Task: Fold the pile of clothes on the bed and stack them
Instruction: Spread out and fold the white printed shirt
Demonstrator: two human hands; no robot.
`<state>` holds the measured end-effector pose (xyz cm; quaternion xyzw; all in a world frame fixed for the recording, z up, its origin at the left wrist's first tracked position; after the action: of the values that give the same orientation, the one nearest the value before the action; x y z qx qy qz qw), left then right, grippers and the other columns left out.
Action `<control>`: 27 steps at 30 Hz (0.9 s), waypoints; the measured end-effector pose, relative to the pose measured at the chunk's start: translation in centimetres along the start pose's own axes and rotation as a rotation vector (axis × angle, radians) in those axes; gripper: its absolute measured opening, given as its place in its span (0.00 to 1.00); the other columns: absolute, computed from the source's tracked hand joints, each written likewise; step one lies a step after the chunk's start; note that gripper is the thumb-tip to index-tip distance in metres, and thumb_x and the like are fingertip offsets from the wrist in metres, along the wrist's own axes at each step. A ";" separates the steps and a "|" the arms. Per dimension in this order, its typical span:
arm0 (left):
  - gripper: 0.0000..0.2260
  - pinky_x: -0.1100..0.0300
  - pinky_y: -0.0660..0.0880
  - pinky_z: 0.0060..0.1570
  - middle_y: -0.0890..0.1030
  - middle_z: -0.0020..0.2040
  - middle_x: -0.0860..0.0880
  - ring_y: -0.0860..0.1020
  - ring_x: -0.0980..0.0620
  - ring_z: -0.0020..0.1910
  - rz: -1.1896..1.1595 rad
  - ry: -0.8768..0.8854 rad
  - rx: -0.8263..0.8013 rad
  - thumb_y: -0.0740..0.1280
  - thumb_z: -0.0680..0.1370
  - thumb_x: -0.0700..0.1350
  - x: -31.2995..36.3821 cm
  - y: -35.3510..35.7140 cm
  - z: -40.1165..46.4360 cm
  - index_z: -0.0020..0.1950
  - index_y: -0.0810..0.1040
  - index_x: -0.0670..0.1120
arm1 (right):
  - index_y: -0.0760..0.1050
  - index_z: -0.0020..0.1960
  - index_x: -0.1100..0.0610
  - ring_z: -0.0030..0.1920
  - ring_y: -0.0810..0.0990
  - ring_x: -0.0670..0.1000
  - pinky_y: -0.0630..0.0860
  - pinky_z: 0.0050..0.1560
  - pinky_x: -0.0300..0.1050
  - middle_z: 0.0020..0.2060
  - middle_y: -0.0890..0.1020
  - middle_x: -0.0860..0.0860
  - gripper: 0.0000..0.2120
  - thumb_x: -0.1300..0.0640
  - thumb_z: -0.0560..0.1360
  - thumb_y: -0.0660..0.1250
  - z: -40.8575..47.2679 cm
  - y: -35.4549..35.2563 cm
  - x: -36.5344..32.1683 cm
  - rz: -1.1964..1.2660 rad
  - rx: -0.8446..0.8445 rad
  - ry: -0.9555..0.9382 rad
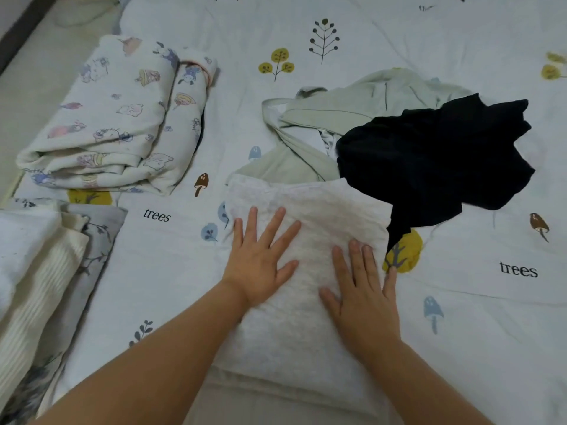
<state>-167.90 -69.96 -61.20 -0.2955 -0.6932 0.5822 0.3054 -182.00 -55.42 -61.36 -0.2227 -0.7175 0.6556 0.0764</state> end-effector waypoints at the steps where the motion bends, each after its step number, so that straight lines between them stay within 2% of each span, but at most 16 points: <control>1: 0.28 0.36 0.45 0.70 0.54 0.76 0.48 0.52 0.31 0.73 -0.008 0.001 -0.009 0.40 0.78 0.65 0.1 0.0 0.0 0.75 0.51 0.55 | 0.50 0.76 0.51 0.76 0.40 0.47 0.46 0.70 0.61 0.76 0.55 0.52 0.31 0.36 0.78 0.39 0.1 0.1 0.0 -0.004 -0.007 0.001; 4: 0.27 0.34 0.50 0.66 0.61 0.75 0.44 0.57 0.31 0.71 0.031 -0.002 -0.004 0.44 0.79 0.62 0.4 -0.9 0.0 0.74 0.58 0.51 | 0.53 0.75 0.53 0.76 0.43 0.49 0.47 0.69 0.60 0.75 0.58 0.54 0.31 0.37 0.78 0.38 0.3 -0.5 0.1 0.001 0.002 -0.024; 6: 0.25 0.34 0.52 0.64 0.68 0.71 0.40 0.61 0.31 0.70 0.036 0.015 0.049 0.52 0.78 0.57 0.8 -2.1 -1.0 0.69 0.68 0.46 | 0.58 0.72 0.56 0.74 0.53 0.53 0.52 0.67 0.57 0.71 0.65 0.57 0.30 0.40 0.79 0.37 -0.3 -1.8 0.3 0.018 0.004 -0.085; 8: 0.20 0.37 0.54 0.68 0.72 0.67 0.40 0.64 0.37 0.70 -0.027 0.124 0.132 0.57 0.76 0.52 1.7 -3.2 -3.3 0.62 0.75 0.44 | 0.63 0.69 0.57 0.70 0.60 0.56 0.55 0.67 0.54 0.68 0.70 0.60 0.29 0.42 0.80 0.37 -2.2 -3.4 0.9 0.072 0.036 -0.169; 10: 0.16 0.41 0.56 0.70 0.75 0.64 0.41 0.66 0.41 0.69 -0.138 0.309 0.176 0.61 0.76 0.51 2.5 -3.8 -6.5 0.58 0.75 0.44 | 0.66 0.67 0.57 0.69 0.62 0.56 0.55 0.68 0.51 0.68 0.70 0.59 0.27 0.42 0.79 0.43 -4.8 -4.4 1.6 0.112 0.070 -0.283; 11: 0.17 0.41 0.57 0.69 0.75 0.64 0.41 0.66 0.42 0.69 -0.169 0.402 0.160 0.63 0.75 0.53 2.7 -3.9 -8.1 0.58 0.75 0.44 | 0.67 0.66 0.56 0.69 0.63 0.55 0.54 0.69 0.50 0.68 0.70 0.59 0.26 0.40 0.77 0.49 -6.2 -4.6 2.0 0.108 0.070 -0.350; 13: 0.23 0.41 0.59 0.67 0.75 0.64 0.41 0.66 0.42 0.69 -0.139 0.535 0.056 0.65 0.72 0.58 2.6 -3.5 -10.9 0.61 0.73 0.44 | 0.66 0.66 0.55 0.69 0.63 0.55 0.52 0.69 0.47 0.68 0.68 0.57 0.36 0.35 0.65 0.61 -8.4 -4.2 2.6 0.071 -0.027 -0.440; 15: 0.30 0.41 0.59 0.66 0.72 0.67 0.43 0.64 0.42 0.70 -0.019 0.571 -0.090 0.67 0.67 0.61 1.9 -2.9 -12.6 0.64 0.71 0.45 | 0.66 0.66 0.56 0.70 0.61 0.57 0.51 0.69 0.49 0.68 0.66 0.57 0.44 0.34 0.55 0.64 -9.7 -3.0 3.2 0.015 -0.174 -0.485; 16: 0.33 0.41 0.59 0.65 0.70 0.68 0.43 0.63 0.42 0.70 0.036 0.563 -0.147 0.68 0.65 0.61 1.4 -2.7 -13.0 0.65 0.70 0.46 | 0.66 0.65 0.56 0.72 0.59 0.58 0.51 0.69 0.50 0.68 0.66 0.56 0.44 0.35 0.55 0.63 -10.1 -2.6 3.3 -0.003 -0.202 -0.496; 18: 0.34 0.43 0.60 0.64 0.69 0.68 0.43 0.64 0.42 0.69 0.066 0.539 -0.191 0.72 0.62 0.58 0.6 -2.8 -13.2 0.64 0.70 0.46 | 0.68 0.61 0.55 0.75 0.54 0.57 0.50 0.70 0.50 0.66 0.69 0.57 0.35 0.39 0.58 0.60 -10.6 -2.3 3.6 0.015 -0.179 -0.503; 20: 0.30 0.46 0.61 0.65 0.74 0.64 0.43 0.67 0.43 0.66 0.014 0.517 -0.146 0.74 0.61 0.55 0.0 -3.2 -12.9 0.59 0.72 0.46 | 0.69 0.54 0.54 0.70 0.66 0.56 0.50 0.71 0.48 0.60 0.78 0.58 0.23 0.42 0.64 0.59 -10.5 -2.5 3.6 0.073 -0.068 -0.503; 22: 0.19 0.52 0.62 0.65 0.78 0.58 0.48 0.71 0.48 0.62 -0.127 0.469 -0.071 0.70 0.64 0.51 -0.4 -4.1 -12.6 0.53 0.74 0.48 | 0.69 0.50 0.50 0.61 0.74 0.52 0.53 0.70 0.43 0.53 0.83 0.53 0.13 0.43 0.72 0.57 -10.1 -3.3 3.4 0.164 -0.027 -0.487; 24: 0.09 0.63 0.69 0.56 0.80 0.48 0.54 0.76 0.55 0.51 -0.302 0.347 -0.130 0.65 0.66 0.49 -0.8 -6.0 -11.6 0.46 0.77 0.51 | 0.69 0.51 0.45 0.55 0.74 0.45 0.58 0.66 0.33 0.46 0.85 0.46 0.09 0.43 0.76 0.56 -9.4 -4.8 3.6 0.275 -0.063 -0.415; 25: 0.06 0.67 0.71 0.47 0.80 0.43 0.57 0.77 0.58 0.45 -0.378 0.262 -0.193 0.63 0.67 0.48 -0.9 -7.1 -10.9 0.42 0.77 0.53 | 0.70 0.51 0.43 0.52 0.75 0.43 0.63 0.61 0.30 0.42 0.85 0.43 0.08 0.44 0.73 0.60 -8.8 -5.9 3.8 0.372 -0.115 -0.335; 27: 0.06 0.73 0.67 0.36 0.79 0.37 0.59 0.76 0.63 0.36 -0.461 0.134 -0.288 0.60 0.68 0.50 -1.2 -9.3 -9.0 0.41 0.76 0.53 | 0.74 0.49 0.37 0.45 0.78 0.43 0.73 0.49 0.36 0.37 0.83 0.42 0.10 0.50 0.70 0.68 -7.4 -8.2 4.2 0.597 -0.231 -0.107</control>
<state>-160.69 -66.60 -50.85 -0.2082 -0.7960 0.3718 0.4300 -184.56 -47.30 -53.16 -0.3957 -0.6931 0.5741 -0.1829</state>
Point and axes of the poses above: each hand's wrist, its own z-axis towards the middle knuckle, its own y-axis out of the palm, x = y × z, the point moved 2 cm from there along z, towards the middle knuckle
